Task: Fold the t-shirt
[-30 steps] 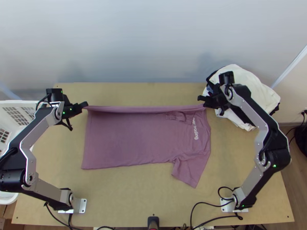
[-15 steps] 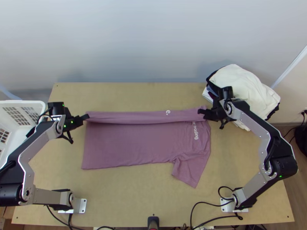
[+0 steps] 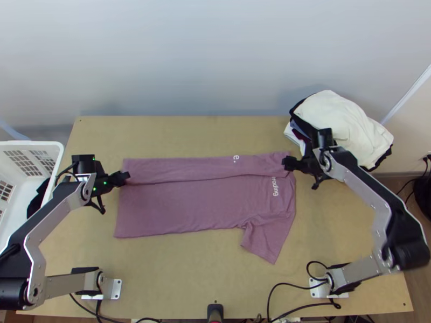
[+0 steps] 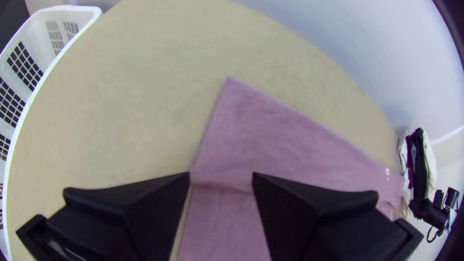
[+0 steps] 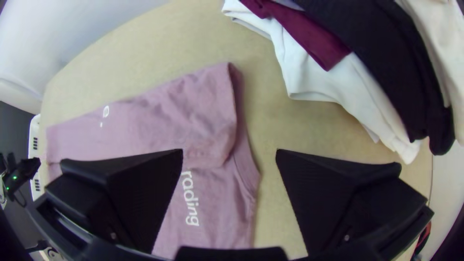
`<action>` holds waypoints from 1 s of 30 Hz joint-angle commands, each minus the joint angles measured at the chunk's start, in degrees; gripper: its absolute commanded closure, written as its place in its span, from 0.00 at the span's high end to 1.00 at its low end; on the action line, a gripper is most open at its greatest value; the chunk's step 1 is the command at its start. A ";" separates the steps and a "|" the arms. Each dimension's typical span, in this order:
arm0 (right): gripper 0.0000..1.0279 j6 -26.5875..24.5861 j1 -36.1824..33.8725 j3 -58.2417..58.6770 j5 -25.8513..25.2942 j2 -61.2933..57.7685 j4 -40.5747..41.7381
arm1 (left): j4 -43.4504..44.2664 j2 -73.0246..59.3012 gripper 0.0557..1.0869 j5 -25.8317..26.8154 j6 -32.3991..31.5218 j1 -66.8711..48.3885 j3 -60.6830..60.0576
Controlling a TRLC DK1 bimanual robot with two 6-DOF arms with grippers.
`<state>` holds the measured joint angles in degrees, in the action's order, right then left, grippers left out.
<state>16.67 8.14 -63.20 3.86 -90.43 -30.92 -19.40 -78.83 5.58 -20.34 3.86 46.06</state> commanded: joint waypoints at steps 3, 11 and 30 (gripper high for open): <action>0.96 4.78 0.91 6.07 -0.43 14.41 -1.43 | -1.96 1.22 0.94 0.57 2.23 1.94 -1.06; 0.95 5.22 1.70 12.22 2.82 21.09 -18.57 | -6.00 6.05 0.94 0.74 6.98 4.93 -0.71; 0.51 5.75 0.82 25.67 11.35 20.30 -17.42 | -10.13 11.06 0.94 0.92 7.68 3.79 -0.27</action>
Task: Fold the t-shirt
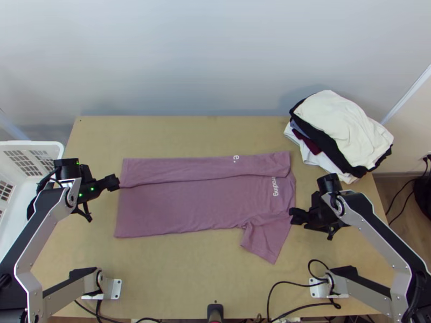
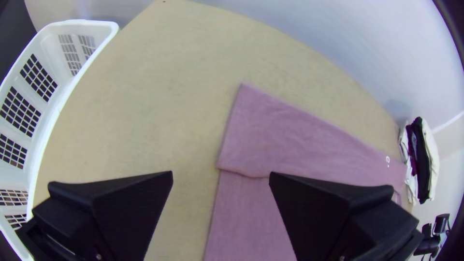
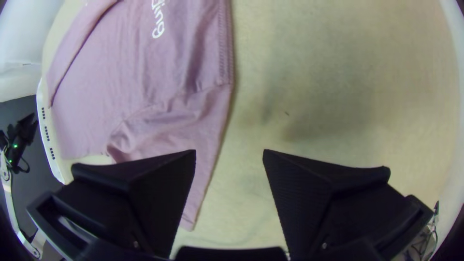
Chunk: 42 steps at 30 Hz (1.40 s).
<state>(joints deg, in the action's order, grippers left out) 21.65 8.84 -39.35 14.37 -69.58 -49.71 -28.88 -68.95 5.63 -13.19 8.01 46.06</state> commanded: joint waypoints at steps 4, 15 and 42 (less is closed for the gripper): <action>0.51 0.50 0.12 2.18 1.98 -2.75 3.31 | -1.09 1.27 0.94 0.88 0.53 -0.36 -0.10; 0.36 -0.20 0.30 3.41 4.09 -8.29 8.76 | -1.97 1.27 0.94 0.79 1.68 -0.45 0.34; 0.03 -0.47 2.76 6.66 4.53 -9.08 15.35 | -36.33 9.01 0.93 2.37 46.24 -2.03 -5.81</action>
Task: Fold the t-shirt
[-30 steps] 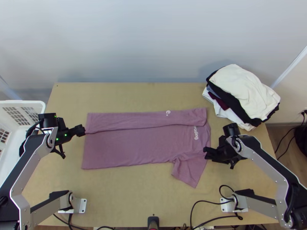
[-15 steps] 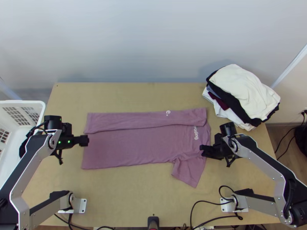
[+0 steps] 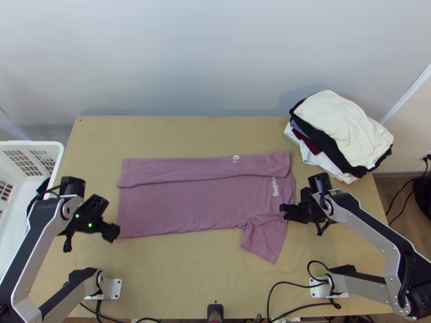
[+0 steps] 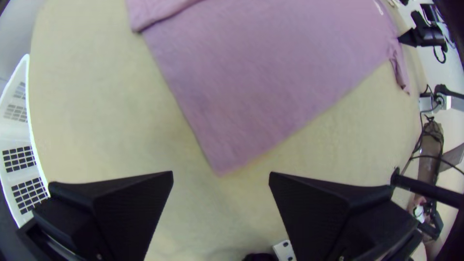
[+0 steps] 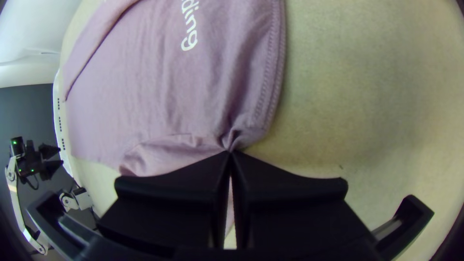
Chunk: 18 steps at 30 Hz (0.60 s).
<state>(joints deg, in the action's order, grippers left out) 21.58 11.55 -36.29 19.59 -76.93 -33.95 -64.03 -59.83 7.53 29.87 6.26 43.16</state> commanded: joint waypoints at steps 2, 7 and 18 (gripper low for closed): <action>0.03 -0.49 -0.04 3.51 -0.70 -1.65 -0.41 | -0.83 -0.64 0.90 0.47 3.18 -0.37 -4.31; 0.03 -0.49 -0.04 3.69 -0.61 -1.56 -0.41 | 4.35 -2.74 0.75 0.56 1.69 -0.46 -7.39; 0.03 -0.58 0.14 3.77 -0.61 -1.21 -0.41 | 10.42 -6.79 0.50 3.02 -1.13 -0.46 -8.70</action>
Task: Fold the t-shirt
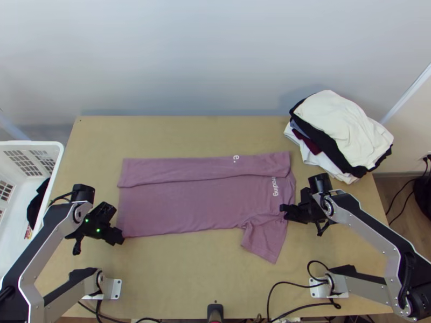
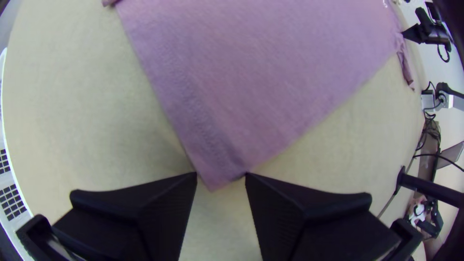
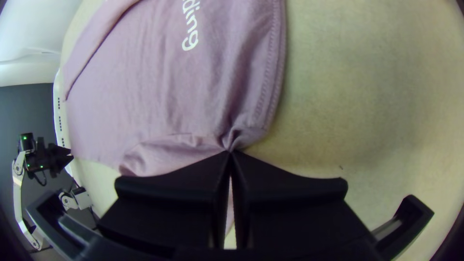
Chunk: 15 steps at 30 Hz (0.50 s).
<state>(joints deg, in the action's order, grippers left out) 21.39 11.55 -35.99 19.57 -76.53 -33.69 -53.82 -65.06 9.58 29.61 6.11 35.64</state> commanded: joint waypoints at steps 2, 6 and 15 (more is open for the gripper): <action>0.03 -0.38 0.14 3.38 -0.68 -1.60 -0.67 | 0.82 -1.56 0.48 1.40 -0.95 -0.31 -1.36; 0.03 -0.73 0.05 3.56 -0.68 -1.43 -0.67 | 1.62 -1.39 0.04 3.51 -0.43 -0.31 -1.62; 0.03 -6.89 -7.24 6.02 -0.76 2.26 -1.82 | 2.49 -1.30 0.04 4.48 3.35 5.84 -0.92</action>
<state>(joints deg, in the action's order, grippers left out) 17.34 7.14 -33.61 20.88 -74.11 -33.28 -51.66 -65.98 13.15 30.63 9.63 35.62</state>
